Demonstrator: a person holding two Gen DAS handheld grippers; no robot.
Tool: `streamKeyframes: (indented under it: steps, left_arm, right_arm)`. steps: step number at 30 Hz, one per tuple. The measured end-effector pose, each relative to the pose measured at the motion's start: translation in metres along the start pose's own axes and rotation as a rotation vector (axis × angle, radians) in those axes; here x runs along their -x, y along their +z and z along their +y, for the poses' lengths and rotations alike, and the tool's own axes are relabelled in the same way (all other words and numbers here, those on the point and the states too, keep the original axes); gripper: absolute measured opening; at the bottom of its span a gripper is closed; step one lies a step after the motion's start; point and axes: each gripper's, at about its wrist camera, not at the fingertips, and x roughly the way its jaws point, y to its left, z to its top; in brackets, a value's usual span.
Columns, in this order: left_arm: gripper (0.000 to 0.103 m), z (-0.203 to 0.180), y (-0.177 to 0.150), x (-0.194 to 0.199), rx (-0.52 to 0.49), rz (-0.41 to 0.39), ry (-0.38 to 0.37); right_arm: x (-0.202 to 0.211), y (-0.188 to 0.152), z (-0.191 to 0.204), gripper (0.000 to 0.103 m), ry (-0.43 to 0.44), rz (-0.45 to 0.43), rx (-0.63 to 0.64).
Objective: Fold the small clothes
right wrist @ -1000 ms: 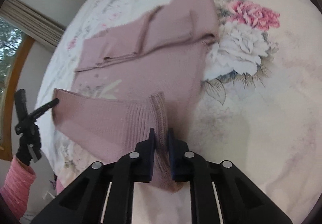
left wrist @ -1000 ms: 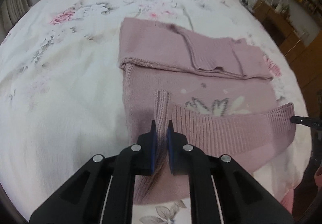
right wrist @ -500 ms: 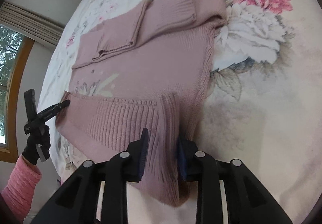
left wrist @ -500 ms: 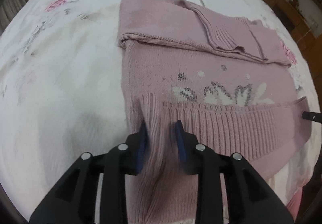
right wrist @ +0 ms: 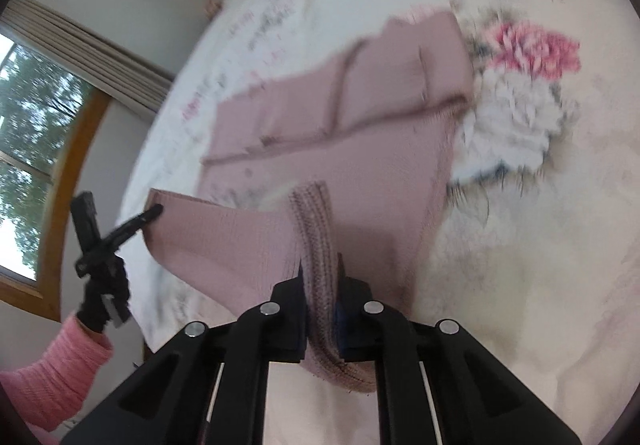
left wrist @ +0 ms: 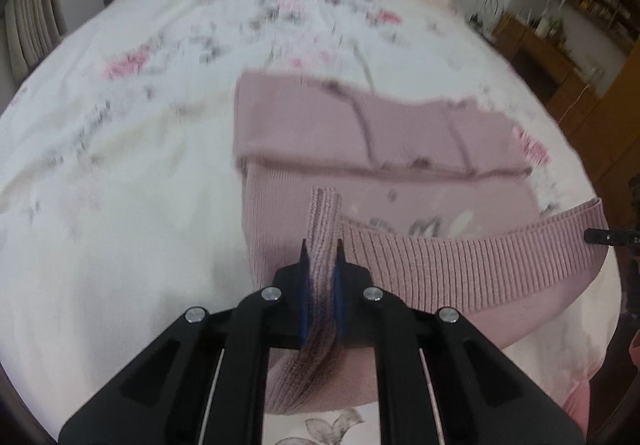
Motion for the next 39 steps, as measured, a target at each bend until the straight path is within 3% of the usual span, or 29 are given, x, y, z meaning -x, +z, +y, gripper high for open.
streamKeyframes:
  steps: [5, 10, 20, 31, 37, 39]
  left_arm:
    - [0.007, -0.006, 0.049, 0.015, 0.031, -0.094, -0.031]
    - [0.007, -0.016, 0.101, 0.005, 0.016, -0.160, 0.004]
    - [0.007, -0.003, 0.180, -0.071, 0.031, -0.165, 0.072]
    - [0.008, 0.020, 0.184, -0.170, 0.038, -0.044, 0.140]
    - [0.013, 0.033, 0.178, -0.204, 0.059, 0.035, 0.170]
    - [0.016, 0.037, 0.177, -0.208, 0.085, 0.053, 0.174]
  right_arm:
    - [0.025, 0.040, 0.018, 0.010, 0.002, -0.091, 0.022]
    - [0.029, 0.095, 0.027, 0.010, -0.028, -0.145, 0.031]
    - [-0.023, 0.200, 0.003, 0.010, -0.127, -0.166, -0.008]
    - [-0.114, 0.236, -0.050, 0.010, -0.229, -0.068, -0.058]
    - [-0.133, 0.238, -0.070, 0.011, -0.261, -0.033, -0.082]
    - [-0.133, 0.237, -0.074, 0.017, -0.255, -0.029, -0.096]
